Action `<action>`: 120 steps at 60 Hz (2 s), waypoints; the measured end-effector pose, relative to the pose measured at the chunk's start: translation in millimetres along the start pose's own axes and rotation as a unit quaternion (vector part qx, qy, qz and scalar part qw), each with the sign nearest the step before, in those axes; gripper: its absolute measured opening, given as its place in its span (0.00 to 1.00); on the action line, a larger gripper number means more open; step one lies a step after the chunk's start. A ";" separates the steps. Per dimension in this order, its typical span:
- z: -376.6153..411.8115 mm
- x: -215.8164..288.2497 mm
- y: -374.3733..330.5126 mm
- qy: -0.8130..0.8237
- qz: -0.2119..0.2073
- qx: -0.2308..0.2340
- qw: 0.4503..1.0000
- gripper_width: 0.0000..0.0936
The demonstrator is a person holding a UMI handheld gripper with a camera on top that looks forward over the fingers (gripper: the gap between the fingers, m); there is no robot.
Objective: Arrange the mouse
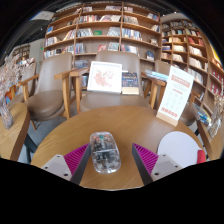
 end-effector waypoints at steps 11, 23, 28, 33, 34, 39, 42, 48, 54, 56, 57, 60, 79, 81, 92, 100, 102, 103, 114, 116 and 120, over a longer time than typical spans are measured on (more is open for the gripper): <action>-3.0 6.7 12.3 0.002 0.002 0.000 1.000 0.90; 10.1 8.6 17.4 0.021 0.014 0.039 0.999 0.47; 9.5 13.7 13.3 0.032 0.021 0.044 0.998 0.43; -4.0 32.5 -8.3 0.032 -0.001 0.045 0.998 0.43; -8.6 37.6 -13.8 0.032 -0.008 0.044 0.998 0.43; -37.7 59.5 -40.8 0.031 -0.036 0.041 0.998 0.43; -60.8 66.0 -56.5 0.038 -0.047 0.033 0.998 0.43; -120.4 65.1 -73.6 0.038 -0.051 0.009 0.998 0.43; -176.4 48.0 -69.0 0.028 -0.048 -0.025 0.998 0.44; -188.9 38.9 -63.3 0.029 -0.042 -0.030 0.998 0.43; -194.2 33.4 -59.7 0.029 -0.036 -0.031 0.998 0.43; -207.0 14.7 -49.9 0.026 -0.020 -0.029 0.999 0.43; -235.6 -33.2 -18.9 0.042 0.014 -0.036 0.998 0.57; -237.5 -32.2 -22.3 0.044 0.012 -0.040 0.998 0.70; -237.2 -15.6 -86.2 0.037 -0.019 -0.077 0.996 0.92; -211.2 -19.3 -173.4 0.059 -0.041 -0.085 0.994 0.91; -202.2 -25.1 -195.0 0.060 -0.045 -0.082 0.994 0.91; -197.9 -28.7 -205.3 0.062 -0.046 -0.082 0.994 0.91; -145.8 -75.5 -285.9 0.053 -0.046 -0.065 0.995 0.91; -139.4 -84.2 -296.3 0.047 -0.045 -0.064 0.996 0.91; -125.7 -101.7 -315.6 0.031 -0.042 -0.061 0.997 0.91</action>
Point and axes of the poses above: the point between the fingertips, and its own axes, seen from behind it with the camera up: z to the left, x up, y forward, the way the camera looks, the point moved 7 cm from there along -y, backward, against the way the camera looks, and after that the axes turned 4 degrees about -z, right-handed, at the moved point
